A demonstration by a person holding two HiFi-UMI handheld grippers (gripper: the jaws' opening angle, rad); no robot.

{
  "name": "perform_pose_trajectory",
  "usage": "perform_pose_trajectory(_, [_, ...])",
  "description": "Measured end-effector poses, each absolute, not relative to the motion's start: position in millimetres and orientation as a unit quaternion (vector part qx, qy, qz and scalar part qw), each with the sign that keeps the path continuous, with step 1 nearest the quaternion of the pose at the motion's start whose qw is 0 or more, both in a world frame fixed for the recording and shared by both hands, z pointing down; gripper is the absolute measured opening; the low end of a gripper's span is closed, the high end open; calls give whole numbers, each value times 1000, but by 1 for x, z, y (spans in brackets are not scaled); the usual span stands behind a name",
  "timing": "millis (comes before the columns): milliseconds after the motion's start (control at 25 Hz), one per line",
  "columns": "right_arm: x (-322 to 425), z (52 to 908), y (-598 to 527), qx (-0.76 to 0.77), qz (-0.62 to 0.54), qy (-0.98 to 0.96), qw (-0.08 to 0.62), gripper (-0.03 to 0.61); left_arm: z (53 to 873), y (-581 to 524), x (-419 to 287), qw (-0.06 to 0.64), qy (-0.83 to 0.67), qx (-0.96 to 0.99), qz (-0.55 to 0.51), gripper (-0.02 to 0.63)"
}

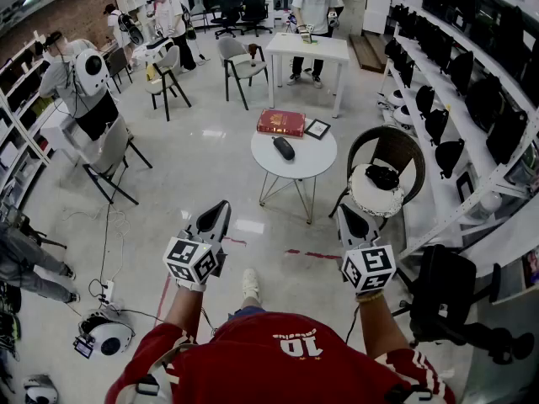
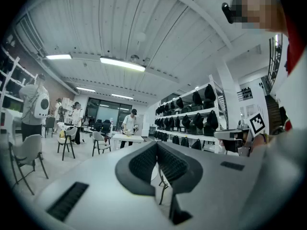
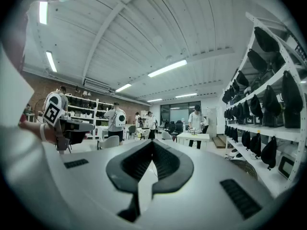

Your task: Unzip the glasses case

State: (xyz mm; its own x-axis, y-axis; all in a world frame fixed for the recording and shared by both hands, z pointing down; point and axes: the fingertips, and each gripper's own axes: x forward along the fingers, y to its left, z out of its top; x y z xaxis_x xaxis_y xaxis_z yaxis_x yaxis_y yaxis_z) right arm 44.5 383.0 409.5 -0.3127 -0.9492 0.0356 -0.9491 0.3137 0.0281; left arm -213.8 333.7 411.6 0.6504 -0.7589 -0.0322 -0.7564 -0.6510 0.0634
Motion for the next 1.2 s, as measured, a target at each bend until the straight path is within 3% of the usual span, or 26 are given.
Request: perform_pose_trajectory(1200, [38, 401, 389, 558, -46, -829, 9, 9, 418, 333, -200, 39, -408, 911, -39, 8])
